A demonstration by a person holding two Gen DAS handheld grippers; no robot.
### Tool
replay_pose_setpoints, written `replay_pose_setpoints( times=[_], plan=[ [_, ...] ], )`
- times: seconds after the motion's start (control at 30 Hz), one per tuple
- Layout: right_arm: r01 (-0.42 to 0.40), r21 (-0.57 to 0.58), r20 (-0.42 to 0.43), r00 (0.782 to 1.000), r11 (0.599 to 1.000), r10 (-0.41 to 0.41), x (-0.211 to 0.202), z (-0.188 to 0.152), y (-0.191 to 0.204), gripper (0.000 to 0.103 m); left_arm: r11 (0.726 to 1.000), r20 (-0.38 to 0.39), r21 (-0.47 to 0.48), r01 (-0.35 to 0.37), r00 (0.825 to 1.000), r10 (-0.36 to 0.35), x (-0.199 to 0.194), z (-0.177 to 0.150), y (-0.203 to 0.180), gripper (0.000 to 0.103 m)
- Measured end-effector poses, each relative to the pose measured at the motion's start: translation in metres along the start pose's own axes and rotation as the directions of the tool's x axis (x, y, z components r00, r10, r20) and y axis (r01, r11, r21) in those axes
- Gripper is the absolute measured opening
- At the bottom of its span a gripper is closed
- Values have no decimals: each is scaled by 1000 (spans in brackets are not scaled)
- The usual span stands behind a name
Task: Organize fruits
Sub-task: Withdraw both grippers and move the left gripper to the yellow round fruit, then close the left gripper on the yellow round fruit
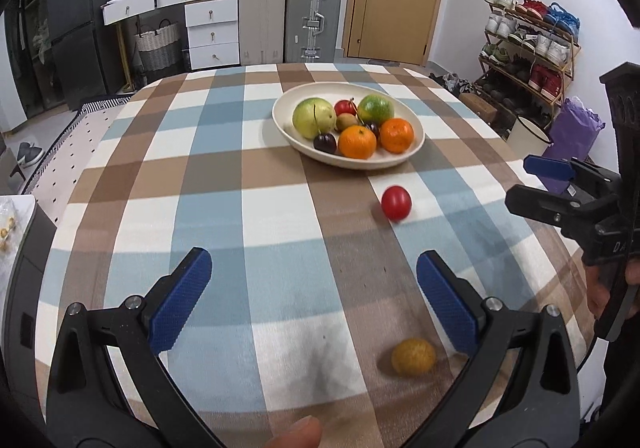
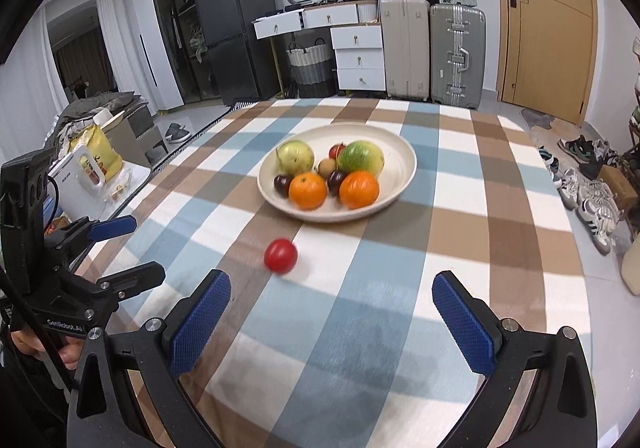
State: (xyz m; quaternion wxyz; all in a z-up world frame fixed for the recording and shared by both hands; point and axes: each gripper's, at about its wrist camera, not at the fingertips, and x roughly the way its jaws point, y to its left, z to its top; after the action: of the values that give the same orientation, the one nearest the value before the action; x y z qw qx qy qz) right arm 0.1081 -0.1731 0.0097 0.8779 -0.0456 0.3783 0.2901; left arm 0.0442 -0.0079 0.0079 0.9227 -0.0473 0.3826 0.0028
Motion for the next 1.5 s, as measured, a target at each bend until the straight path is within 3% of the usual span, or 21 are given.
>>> replay_pose_setpoints(
  times=[0.83,1.13,1.3,1.43,1.5],
  plan=[
    [-10,14,-83,996,1000,11,17,-36,17,103,994,-125,51,99,988,-92,15,-51,-32,102],
    [-31,29,-89,995,999,34,20,-37,15,103,985,-163,56,162,975,-151,22,-55,-37,79],
    [-41,21,-91,995,999,42,22,-36,18,103,978,-157,75,195,971,-182,20,-57,-42,56],
    [-43,23,-93,995,999,45,24,-35,18,103,967,-163,79,244,960,-228,18,-58,-44,26],
    [-42,24,-93,995,999,44,25,-34,18,103,965,-160,80,251,958,-236,18,-58,-45,26]
  ],
)
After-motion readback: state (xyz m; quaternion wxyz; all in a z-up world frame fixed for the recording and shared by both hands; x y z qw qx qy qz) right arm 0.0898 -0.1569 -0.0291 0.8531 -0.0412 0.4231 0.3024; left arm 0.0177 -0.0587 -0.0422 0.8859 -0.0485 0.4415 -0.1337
